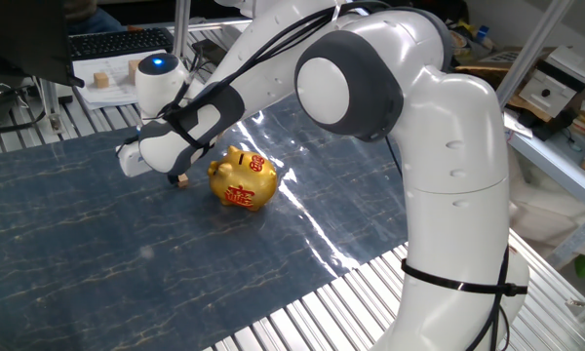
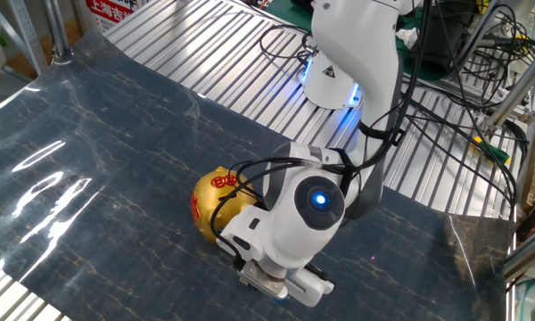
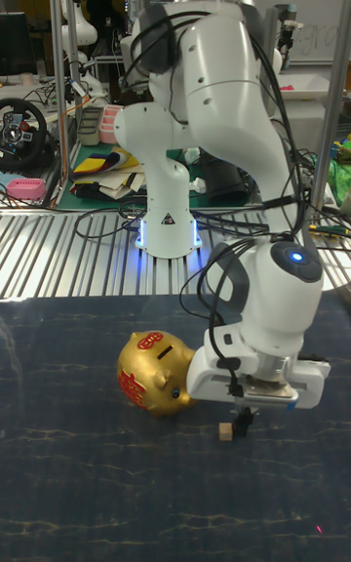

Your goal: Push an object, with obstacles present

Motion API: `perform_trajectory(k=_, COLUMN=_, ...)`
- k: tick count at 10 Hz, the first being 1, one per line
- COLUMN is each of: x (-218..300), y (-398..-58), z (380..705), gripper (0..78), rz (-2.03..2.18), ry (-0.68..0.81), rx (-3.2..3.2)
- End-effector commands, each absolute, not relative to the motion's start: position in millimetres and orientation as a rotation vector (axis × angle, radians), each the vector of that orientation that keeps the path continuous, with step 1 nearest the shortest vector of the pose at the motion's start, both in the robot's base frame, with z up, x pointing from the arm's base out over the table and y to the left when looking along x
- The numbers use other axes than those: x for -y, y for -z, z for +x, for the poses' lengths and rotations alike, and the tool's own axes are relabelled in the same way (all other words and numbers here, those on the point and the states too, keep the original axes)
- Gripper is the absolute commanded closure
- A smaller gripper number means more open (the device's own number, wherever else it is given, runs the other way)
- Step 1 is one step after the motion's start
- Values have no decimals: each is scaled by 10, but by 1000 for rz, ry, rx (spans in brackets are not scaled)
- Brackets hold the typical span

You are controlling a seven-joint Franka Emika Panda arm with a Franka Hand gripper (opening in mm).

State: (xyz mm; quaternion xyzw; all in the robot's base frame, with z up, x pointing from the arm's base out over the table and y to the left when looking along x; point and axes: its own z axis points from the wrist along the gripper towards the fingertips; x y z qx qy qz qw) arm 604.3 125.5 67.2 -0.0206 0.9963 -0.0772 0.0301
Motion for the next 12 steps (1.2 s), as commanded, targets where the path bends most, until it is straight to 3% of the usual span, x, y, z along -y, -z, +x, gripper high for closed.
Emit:
perform_trajectory(k=1, x=-1203, y=-673, z=6057, gripper=776, rz=-78, ry=244, rx=-3068)
perform_trajectory(k=12, x=-1192, y=-670, z=6055, gripper=776, rz=53, ry=169, rx=-3077)
